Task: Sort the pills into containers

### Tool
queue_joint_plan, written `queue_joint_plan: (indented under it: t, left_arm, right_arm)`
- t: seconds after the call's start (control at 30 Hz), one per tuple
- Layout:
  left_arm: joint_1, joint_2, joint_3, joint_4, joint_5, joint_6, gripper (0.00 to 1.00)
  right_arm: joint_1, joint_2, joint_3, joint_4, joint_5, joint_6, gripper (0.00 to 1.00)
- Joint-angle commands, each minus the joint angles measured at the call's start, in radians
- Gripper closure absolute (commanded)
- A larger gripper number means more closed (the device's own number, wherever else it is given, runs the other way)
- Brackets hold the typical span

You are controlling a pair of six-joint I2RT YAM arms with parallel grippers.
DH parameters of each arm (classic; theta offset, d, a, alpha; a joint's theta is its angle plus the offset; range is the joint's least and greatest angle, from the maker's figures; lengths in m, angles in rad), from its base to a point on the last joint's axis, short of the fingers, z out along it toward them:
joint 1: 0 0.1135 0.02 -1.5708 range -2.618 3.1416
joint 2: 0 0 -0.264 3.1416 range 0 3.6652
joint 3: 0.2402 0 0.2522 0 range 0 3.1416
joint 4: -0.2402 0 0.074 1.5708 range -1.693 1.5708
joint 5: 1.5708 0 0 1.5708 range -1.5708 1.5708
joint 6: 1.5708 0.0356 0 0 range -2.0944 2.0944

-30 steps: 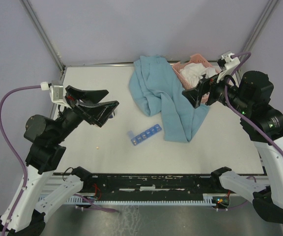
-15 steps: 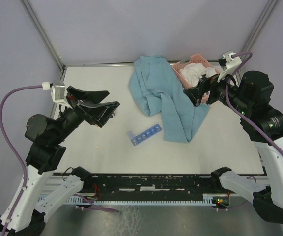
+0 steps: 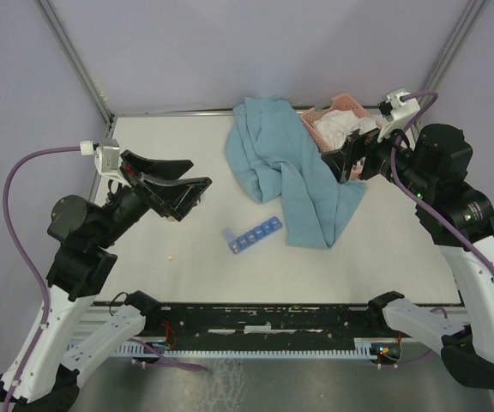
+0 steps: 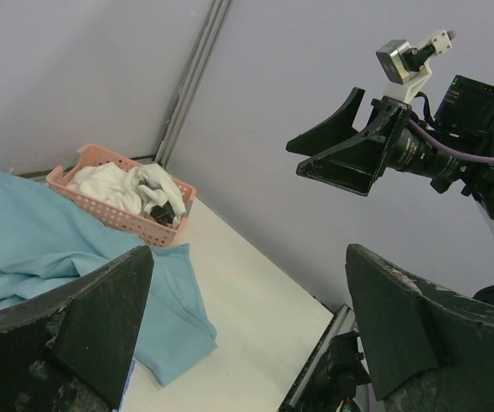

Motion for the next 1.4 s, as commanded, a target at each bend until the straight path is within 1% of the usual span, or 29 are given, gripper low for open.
queue_joint_plan:
  t: [0.0,0.6,0.73,0.77,0.8,0.83,0.97,1.07,1.13,1.17,1.27,1.3,1.37]
  left_arm:
    - [0.004,0.010,-0.001,0.007,0.008,0.030,0.01]
    - [0.003,0.032,-0.007,0.009,0.007,0.046,0.01]
    - [0.003,0.028,-0.024,0.001,-0.006,0.053,0.01]
    - [0.003,0.027,-0.037,-0.009,-0.017,0.056,0.01]
    - [0.005,0.023,-0.057,-0.017,-0.028,0.057,0.01]
    - [0.004,0.016,-0.087,-0.016,-0.037,0.053,0.01]
    - [0.004,-0.008,-0.275,0.013,-0.097,0.032,0.00]
    - [0.005,-0.004,-0.413,0.020,-0.182,0.028,0.01]
    - [0.005,0.003,-0.504,0.057,-0.221,0.011,0.01]
    - [0.006,0.012,-0.555,0.084,-0.237,0.000,0.01]
    - [0.013,0.054,-0.647,0.179,-0.262,-0.033,0.02]
    - [0.018,0.077,-0.668,0.202,-0.265,-0.045,0.05]
    - [0.033,0.130,-0.700,0.248,-0.260,-0.064,0.16]
  right_arm:
    - [-0.004,-0.011,-0.010,0.058,0.044,-0.026,0.00]
    - [-0.004,-0.006,-0.026,0.072,0.049,-0.041,0.00]
    - [-0.004,-0.010,-0.045,0.062,-0.010,-0.084,0.00]
    - [-0.005,-0.014,-0.059,0.056,-0.062,-0.122,0.00]
    - [-0.004,-0.020,-0.087,0.050,-0.153,-0.189,0.00]
    - [-0.004,-0.022,-0.121,0.039,-0.291,-0.267,0.00]
    - [-0.004,-0.007,-0.271,-0.046,-0.706,-0.717,0.00]
    - [-0.003,0.017,-0.396,-0.043,-0.878,-0.983,0.00]
    - [0.003,0.070,-0.439,-0.049,-0.919,-1.136,0.00]
    - [0.014,0.106,-0.451,-0.059,-0.909,-1.213,0.00]
    - [0.089,0.249,-0.425,-0.142,-0.789,-1.444,0.00]
    - [0.117,0.299,-0.417,-0.156,-0.743,-1.499,0.00]
    - [0.173,0.377,-0.423,-0.144,-0.676,-1.588,0.00]
